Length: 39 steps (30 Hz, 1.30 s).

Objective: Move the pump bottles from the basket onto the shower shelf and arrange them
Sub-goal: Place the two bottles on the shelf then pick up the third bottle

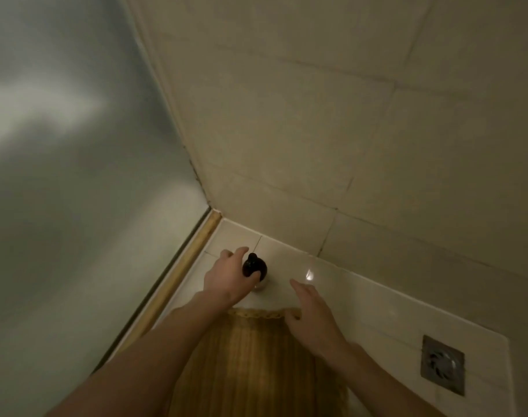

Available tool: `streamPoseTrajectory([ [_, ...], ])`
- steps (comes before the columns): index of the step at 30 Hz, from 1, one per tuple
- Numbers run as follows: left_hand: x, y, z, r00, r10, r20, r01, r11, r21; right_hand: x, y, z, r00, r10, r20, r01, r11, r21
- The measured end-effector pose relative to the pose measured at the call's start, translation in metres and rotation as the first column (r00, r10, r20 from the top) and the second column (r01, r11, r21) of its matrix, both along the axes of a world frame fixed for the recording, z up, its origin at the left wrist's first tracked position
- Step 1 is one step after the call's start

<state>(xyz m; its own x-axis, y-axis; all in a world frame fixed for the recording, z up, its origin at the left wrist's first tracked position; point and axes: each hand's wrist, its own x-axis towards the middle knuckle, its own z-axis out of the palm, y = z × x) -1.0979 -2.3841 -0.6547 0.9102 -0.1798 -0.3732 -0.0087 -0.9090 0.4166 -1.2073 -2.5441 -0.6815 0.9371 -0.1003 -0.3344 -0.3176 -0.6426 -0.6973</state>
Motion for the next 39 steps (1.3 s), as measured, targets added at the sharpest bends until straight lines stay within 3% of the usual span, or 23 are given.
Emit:
streamPoseTrajectory([
  [8, 0.05, -0.025, -0.093, 0.99, -0.048, 0.135, 0.028, 0.989, 0.144, 0.033, -0.004, -0.104, 0.997, 0.053, 0.064, -0.051, 0.998, -0.039],
  [14, 0.059, -0.035, -0.103, 0.97, -0.17, 0.175, 0.115, 0.95, 0.289, 0.039, -0.008, -0.133, 0.997, 0.039, 0.066, -0.036, 0.998, -0.056],
  [19, 0.053, -0.034, -0.083, 0.959, -0.222, 0.175, 0.177, 0.955, 0.239, 0.043, -0.003, -0.125, 0.996, 0.04, 0.081, -0.037, 0.999, -0.028],
  [24, 0.039, -0.039, 0.019, 0.899, -0.395, 0.188, 0.349, 0.907, 0.238, 0.043, 0.008, -0.067, 0.985, -0.151, 0.08, 0.142, 0.984, 0.109],
  [27, 0.027, -0.038, 0.106, 0.871, -0.467, 0.152, 0.437, 0.878, 0.196, 0.037, 0.013, -0.006, 0.976, -0.185, 0.112, 0.16, 0.966, 0.202],
  [32, -0.005, -0.043, 0.264, 0.834, -0.528, 0.162, 0.514, 0.849, 0.12, 0.007, 0.014, 0.121, 0.956, -0.227, 0.187, 0.151, 0.924, 0.351],
  [39, -0.041, -0.052, 0.478, 0.768, -0.586, 0.259, 0.564, 0.81, 0.159, -0.031, 0.008, 0.316, 0.905, -0.342, 0.252, 0.226, 0.89, 0.395],
])
